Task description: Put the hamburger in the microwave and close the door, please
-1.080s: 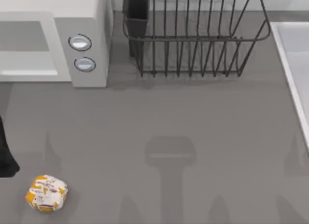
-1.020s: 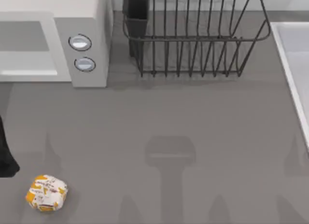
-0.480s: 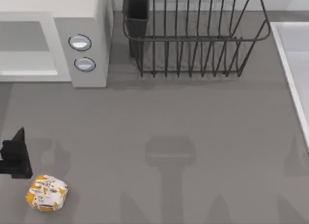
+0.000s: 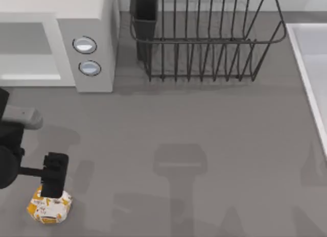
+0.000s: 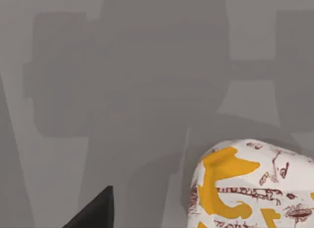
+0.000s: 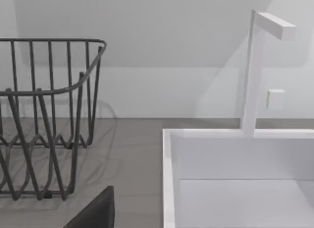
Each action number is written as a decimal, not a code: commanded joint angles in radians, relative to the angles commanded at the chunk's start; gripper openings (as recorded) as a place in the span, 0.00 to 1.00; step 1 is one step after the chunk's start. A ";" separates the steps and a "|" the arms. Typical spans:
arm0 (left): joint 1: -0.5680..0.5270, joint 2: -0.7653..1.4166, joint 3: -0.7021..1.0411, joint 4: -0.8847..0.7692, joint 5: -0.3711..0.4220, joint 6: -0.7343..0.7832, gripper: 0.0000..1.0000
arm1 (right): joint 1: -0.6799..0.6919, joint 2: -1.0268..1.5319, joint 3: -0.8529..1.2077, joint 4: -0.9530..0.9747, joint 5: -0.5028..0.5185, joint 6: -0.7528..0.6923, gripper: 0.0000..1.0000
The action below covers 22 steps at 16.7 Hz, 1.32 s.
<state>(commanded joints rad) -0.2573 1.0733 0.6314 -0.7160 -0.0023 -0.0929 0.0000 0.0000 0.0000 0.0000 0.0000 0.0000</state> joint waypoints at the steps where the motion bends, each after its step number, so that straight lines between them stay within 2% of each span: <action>1: -0.017 0.078 0.042 -0.048 0.000 -0.006 1.00 | 0.000 0.000 0.000 0.000 0.000 0.000 1.00; 6: -0.077 0.343 0.189 -0.216 -0.001 -0.027 1.00 | 0.000 0.000 0.000 0.000 0.000 0.000 1.00; 13: -0.082 0.378 0.205 -0.235 -0.001 -0.029 1.00 | 0.000 0.000 0.000 0.000 0.000 0.000 1.00; 16: -0.083 0.416 0.169 -0.165 -0.001 -0.027 1.00 | 0.000 0.000 0.000 0.000 0.000 0.000 1.00; 22: -0.083 0.553 0.043 0.106 -0.001 -0.024 1.00 | 0.000 0.000 0.000 0.000 0.000 0.000 1.00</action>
<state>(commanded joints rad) -0.3400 1.6263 0.6748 -0.6101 -0.0030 -0.1168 0.0000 0.0000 0.0000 0.0000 0.0000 0.0000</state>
